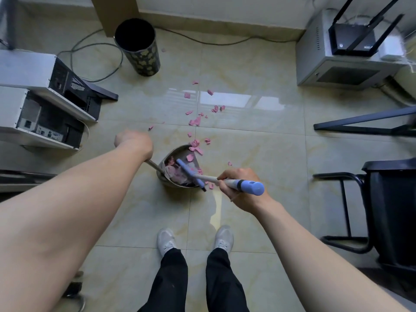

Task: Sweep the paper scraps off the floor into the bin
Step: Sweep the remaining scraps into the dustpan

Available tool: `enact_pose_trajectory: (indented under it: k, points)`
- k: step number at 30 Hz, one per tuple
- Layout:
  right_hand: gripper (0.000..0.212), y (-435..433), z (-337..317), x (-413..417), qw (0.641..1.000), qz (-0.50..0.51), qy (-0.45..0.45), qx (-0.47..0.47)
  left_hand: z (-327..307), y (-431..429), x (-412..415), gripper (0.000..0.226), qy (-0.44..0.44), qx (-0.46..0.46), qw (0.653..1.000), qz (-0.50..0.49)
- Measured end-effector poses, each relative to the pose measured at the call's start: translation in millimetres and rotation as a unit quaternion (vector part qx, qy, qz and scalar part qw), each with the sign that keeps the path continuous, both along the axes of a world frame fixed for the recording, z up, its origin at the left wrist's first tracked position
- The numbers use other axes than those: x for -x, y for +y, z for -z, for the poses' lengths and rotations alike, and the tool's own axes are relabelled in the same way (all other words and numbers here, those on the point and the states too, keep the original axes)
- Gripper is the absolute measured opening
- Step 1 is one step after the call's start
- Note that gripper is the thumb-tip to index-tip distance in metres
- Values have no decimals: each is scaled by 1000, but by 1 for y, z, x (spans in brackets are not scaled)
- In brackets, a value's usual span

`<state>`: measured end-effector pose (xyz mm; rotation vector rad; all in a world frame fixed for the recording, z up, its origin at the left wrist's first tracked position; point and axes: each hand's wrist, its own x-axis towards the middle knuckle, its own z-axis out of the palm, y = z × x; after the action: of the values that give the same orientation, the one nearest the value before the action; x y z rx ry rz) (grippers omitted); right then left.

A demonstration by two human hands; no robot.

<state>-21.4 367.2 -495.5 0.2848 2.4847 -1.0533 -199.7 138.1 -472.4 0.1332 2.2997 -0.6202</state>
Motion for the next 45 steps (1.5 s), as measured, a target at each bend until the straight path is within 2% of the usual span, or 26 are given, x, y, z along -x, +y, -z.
enact_pose_trajectory:
  k: [4,7,13,20,24,30,37,45]
  points:
    - [12,-1,-13,-5,999,24,5,23,-4,-8,-4,41,2,2,1000,12]
    - [16,2,-24,-10,995,101,-2,23,-8,-15,-8,41,5,2,1000,8]
    - [19,21,-28,-21,980,190,-4,-55,-12,-26,-20,43,7,-4,1000,0]
    - [16,35,-12,-18,973,165,-20,-159,-9,-11,-34,41,8,-4,1000,20]
    - [15,30,9,-31,976,130,-38,-170,4,-1,-50,39,9,1,999,38]
    - [31,-4,15,-51,989,98,-54,-92,6,2,-55,37,13,6,999,47]
    - [14,-9,-1,-56,993,114,-40,-20,1,-3,-64,39,4,9,999,44]
    - [21,7,-8,-67,983,177,-27,-28,1,-20,-70,40,-7,-2,1000,24]
